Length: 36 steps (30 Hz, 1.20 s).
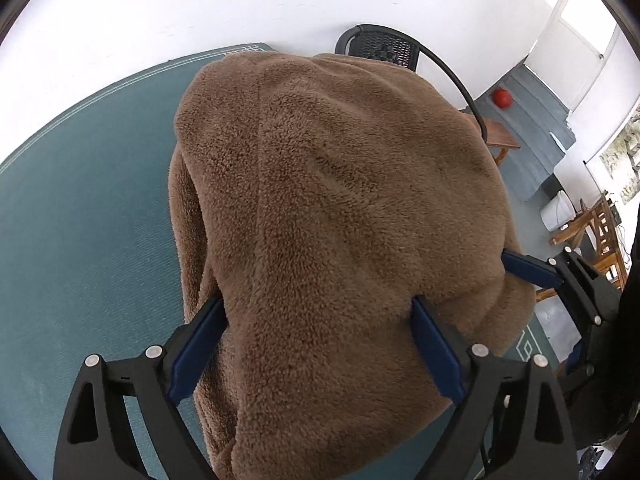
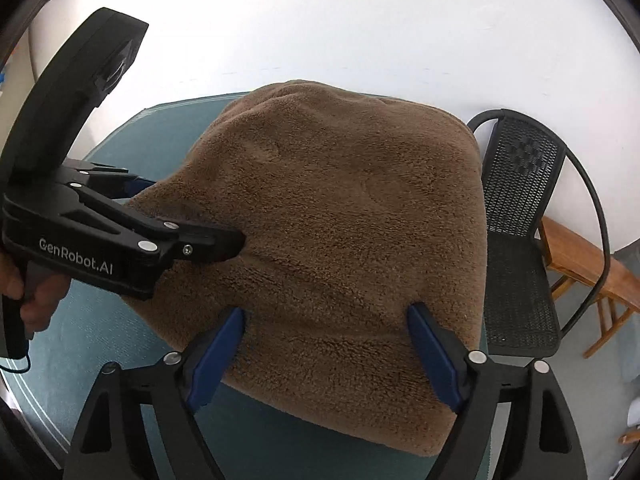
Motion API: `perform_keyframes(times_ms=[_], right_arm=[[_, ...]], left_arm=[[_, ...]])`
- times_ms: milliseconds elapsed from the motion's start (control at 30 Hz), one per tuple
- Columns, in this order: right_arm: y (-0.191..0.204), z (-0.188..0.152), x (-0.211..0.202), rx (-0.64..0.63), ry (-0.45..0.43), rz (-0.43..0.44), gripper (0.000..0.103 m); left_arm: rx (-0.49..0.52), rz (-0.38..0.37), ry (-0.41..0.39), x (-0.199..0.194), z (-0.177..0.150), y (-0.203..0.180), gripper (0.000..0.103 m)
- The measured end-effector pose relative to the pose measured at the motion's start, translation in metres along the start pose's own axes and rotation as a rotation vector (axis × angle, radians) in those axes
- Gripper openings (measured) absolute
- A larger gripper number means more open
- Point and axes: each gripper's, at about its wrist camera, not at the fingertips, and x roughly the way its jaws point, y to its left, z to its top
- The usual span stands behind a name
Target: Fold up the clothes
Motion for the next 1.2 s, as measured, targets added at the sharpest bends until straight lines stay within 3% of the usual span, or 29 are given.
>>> perform_keyframes(times_ms=[67, 267, 467, 667, 833, 1200], right_arm=[[0.002, -0.001, -0.007, 0.014, 0.009, -0.001, 0.102], [0.006, -0.005, -0.027, 0.057, 0.037, -0.004, 0.102], [0.011, -0.009, -0.047, 0.1, 0.064, -0.008, 0.102], [0.029, -0.03, -0.091, 0.163, 0.088, -0.107, 0.102], [0.033, -0.029, -0.105, 0.281, 0.097, -0.135, 0.102], [0.041, -0.023, -0.115, 0.307, 0.076, -0.224, 0.102]], left_arm=[[0.001, 0.017, 0.012, 0.005, 0.007, -0.005, 0.097], [0.001, 0.115, 0.062, -0.004, 0.015, -0.013, 0.102], [0.007, 0.123, 0.043, -0.031, 0.02, -0.025, 0.102], [0.029, 0.158, 0.026, -0.054, 0.029, -0.037, 0.102], [0.035, 0.121, -0.004, -0.084, 0.014, -0.033, 0.102], [0.078, 0.084, -0.025, -0.108, 0.01, -0.051, 0.102]])
